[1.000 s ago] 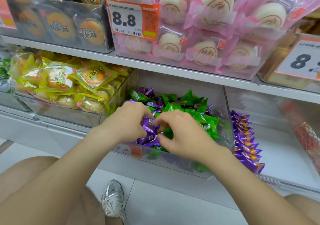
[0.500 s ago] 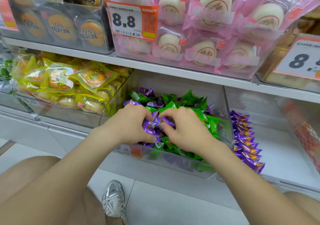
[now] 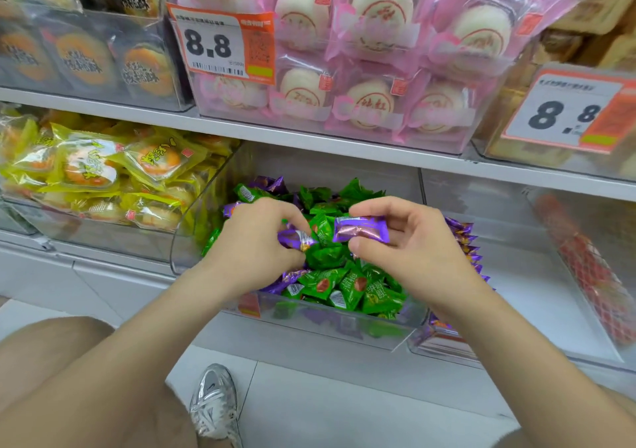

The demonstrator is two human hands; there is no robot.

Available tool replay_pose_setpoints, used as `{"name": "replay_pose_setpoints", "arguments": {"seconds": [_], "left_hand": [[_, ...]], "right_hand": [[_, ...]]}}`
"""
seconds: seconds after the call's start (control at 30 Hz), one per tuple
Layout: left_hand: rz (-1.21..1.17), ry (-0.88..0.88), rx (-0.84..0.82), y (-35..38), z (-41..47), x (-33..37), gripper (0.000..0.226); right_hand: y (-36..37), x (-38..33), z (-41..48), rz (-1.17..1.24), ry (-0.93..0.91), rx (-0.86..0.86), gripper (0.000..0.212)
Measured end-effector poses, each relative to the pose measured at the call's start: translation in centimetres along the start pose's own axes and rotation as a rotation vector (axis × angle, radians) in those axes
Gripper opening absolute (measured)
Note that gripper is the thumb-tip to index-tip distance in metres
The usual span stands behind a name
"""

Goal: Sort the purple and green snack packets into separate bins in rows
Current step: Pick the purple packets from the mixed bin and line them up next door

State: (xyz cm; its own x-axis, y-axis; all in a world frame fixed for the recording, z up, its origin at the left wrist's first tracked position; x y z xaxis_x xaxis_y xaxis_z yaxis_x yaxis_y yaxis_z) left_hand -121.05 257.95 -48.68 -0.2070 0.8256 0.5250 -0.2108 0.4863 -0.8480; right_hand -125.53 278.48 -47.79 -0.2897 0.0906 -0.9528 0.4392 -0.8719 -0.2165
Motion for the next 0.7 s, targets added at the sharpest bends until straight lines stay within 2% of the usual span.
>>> {"name": "replay_pose_setpoints", "arguments": {"seconds": [0.13,0.27,0.4,0.53,0.7], "left_hand": [[-0.438,0.008,-0.016,-1.3,-0.9,2.4,0.027],[-0.701,0.064,-0.074,-0.9,-1.6,6.0,0.031],[-0.761,0.076,-0.106,0.7,-1.5,8.4,0.031],[-0.724,0.078,-0.143,3.0,-1.6,10.6,0.029],[-0.712,0.117,-0.133,4.9,-2.2,13.2,0.027]], "right_hand": [[-2.1,-0.1,-0.3,0.026,0.022,0.089,0.011],[-4.5,-0.6,-1.3,-0.096,-0.033,0.113,0.026],[-7.5,-2.0,-2.6,-0.063,-0.069,0.157,0.017],[-11.9,-2.2,-4.1,-0.072,-0.014,0.098,0.016],[-17.0,1.5,-5.8,-0.619,0.095,-0.116,0.009]]}}
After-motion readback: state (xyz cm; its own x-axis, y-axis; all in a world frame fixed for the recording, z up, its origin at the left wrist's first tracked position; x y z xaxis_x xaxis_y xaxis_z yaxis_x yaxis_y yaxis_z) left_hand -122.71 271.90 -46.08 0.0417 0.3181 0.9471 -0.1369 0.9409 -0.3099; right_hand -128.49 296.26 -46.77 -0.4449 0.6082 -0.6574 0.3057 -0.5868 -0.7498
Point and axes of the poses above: each hand's wrist, its own z-axis towards the middle knuckle, its own y-axis out of the palm, x = y × z, the point moved 9 cm from there along z, towards the middle knuckle, and after that the axes turned 6 degrees about -y, right-handed, at the moved point
